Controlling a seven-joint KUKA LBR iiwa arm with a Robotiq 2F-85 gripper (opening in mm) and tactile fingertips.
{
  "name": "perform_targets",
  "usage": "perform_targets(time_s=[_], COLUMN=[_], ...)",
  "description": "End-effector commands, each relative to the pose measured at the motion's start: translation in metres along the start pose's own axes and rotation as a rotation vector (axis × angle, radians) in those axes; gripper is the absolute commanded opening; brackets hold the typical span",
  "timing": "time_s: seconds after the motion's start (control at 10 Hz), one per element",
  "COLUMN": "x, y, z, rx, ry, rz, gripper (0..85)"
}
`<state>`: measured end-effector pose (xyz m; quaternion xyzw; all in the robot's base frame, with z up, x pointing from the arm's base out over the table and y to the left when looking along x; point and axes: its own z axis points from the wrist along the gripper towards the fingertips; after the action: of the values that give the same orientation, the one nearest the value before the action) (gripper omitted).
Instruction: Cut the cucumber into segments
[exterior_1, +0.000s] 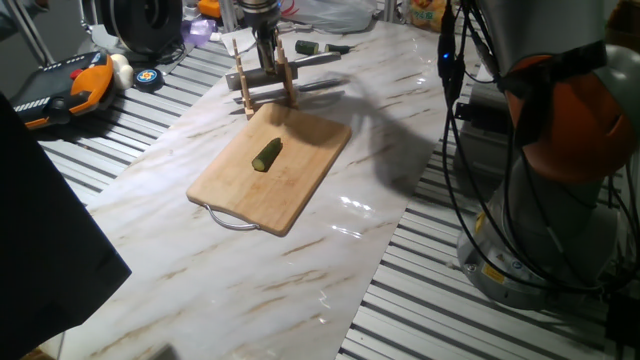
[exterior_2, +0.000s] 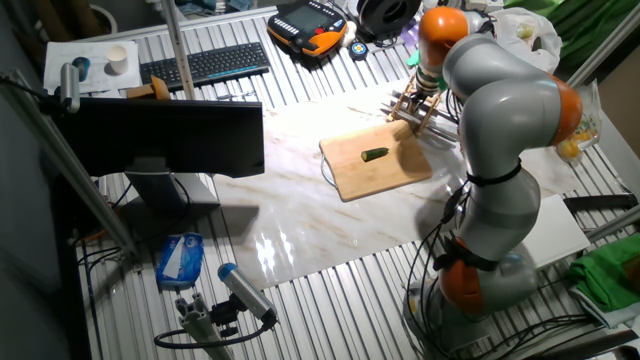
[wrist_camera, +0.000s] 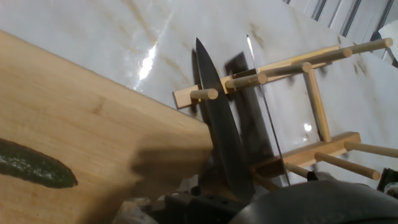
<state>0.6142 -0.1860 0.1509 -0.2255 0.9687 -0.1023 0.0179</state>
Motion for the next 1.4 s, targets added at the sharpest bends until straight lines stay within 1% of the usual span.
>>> perform_targets(time_s=[0.0, 0.1, 0.2, 0.3, 0.5, 0.7, 0.8, 0.9, 1.0, 1.1, 1.3], x=[0.0002, 0.0002, 0.0002, 0.0002, 0.0002, 0.0002, 0.0002, 0.0002, 0.0002, 0.0002, 0.0002], y=[-0.0001, -0.0001, -0.0001, -0.0001, -0.0001, -0.0001, -0.0001, -0.0001, -0.0001, -0.0001, -0.0001], z=[0.0001, 0.0001, 0.0001, 0.0001, 0.0001, 0.0001, 0.0001, 0.0001, 0.0001, 0.0001, 0.0001], rx=[-0.002, -0.013, -0.010, 0.003, -0.019, -0.018, -0.007, 0.015, 0.011, 0.037, 0.051], ry=[-0.007, -0.009, -0.008, -0.012, 0.005, 0.006, -0.001, 0.000, 0.015, 0.017, 0.012], rz=[0.000, 0.009, 0.012, 0.011, 0.018, 0.033, 0.047, 0.054, 0.059, 0.061, 0.075], gripper=[85.0, 85.0, 85.0, 85.0, 85.0, 85.0, 85.0, 85.0, 85.0, 85.0, 85.0])
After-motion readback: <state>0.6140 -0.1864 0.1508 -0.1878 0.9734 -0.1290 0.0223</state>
